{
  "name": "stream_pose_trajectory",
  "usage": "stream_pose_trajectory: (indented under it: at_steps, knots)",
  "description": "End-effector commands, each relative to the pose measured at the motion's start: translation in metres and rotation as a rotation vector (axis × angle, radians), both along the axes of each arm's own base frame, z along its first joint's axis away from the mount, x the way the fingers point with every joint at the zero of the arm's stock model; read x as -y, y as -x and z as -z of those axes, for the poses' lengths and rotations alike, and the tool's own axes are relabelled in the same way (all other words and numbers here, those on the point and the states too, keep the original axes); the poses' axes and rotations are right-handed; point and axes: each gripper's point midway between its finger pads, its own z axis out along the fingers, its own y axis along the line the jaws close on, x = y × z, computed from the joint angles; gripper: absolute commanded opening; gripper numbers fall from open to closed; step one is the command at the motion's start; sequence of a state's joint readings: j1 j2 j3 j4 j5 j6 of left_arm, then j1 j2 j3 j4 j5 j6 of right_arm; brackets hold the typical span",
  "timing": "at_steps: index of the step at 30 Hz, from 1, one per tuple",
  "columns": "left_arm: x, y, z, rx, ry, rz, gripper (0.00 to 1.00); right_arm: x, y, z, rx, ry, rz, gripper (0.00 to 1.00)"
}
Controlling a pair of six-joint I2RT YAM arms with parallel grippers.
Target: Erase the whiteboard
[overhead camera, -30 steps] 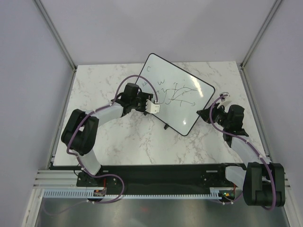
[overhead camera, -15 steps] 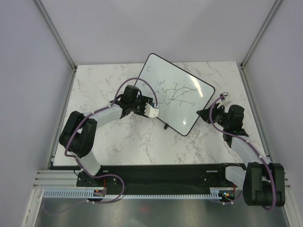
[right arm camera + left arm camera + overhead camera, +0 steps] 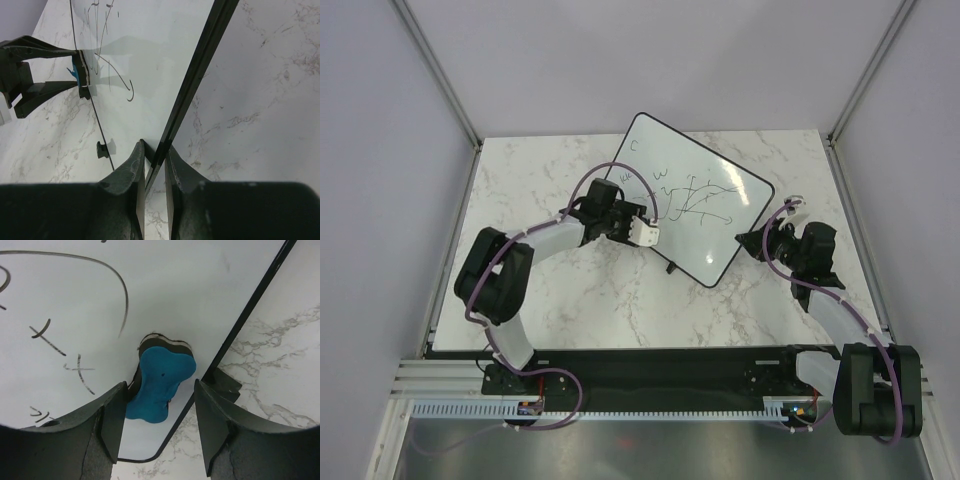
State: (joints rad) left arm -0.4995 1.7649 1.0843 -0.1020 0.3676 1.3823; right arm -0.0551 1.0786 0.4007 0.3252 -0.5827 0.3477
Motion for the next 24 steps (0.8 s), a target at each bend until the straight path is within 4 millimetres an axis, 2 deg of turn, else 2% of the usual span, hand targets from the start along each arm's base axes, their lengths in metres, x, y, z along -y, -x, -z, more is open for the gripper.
stream_pose_trajectory:
  at_steps: [1, 6, 15, 16, 17, 18, 24]
  knots:
    - [0.009, -0.006, 0.008, 0.005, -0.017, 0.026, 0.64, 0.018, -0.01, 0.0, 0.056, 0.094, 0.061, 0.0]
    - [0.016, -0.01, 0.009, 0.008, -0.015, 0.034, 0.64, 0.018, -0.01, 0.0, 0.056, 0.094, 0.06, 0.0]
    - [0.011, 0.004, 0.011, -0.003, -0.021, 0.039, 0.64, 0.016, -0.011, 0.002, 0.051, 0.081, 0.048, 0.0]
    - [0.011, 0.001, 0.007, 0.039, -0.034, 0.062, 0.64, 0.016, -0.011, 0.002, 0.051, 0.081, 0.048, 0.0]
    - [0.006, -0.017, -0.007, 0.125, -0.043, 0.008, 0.05, 0.015, -0.01, 0.003, 0.049, 0.079, 0.047, 0.0]
    - [0.005, -0.018, -0.008, 0.127, -0.045, 0.001, 0.02, 0.015, -0.011, 0.001, 0.055, 0.079, 0.047, 0.0]
    - [0.007, -0.022, -0.027, 0.12, 0.014, -0.058, 0.02, 0.014, -0.01, -0.001, 0.06, 0.08, 0.042, 0.0]
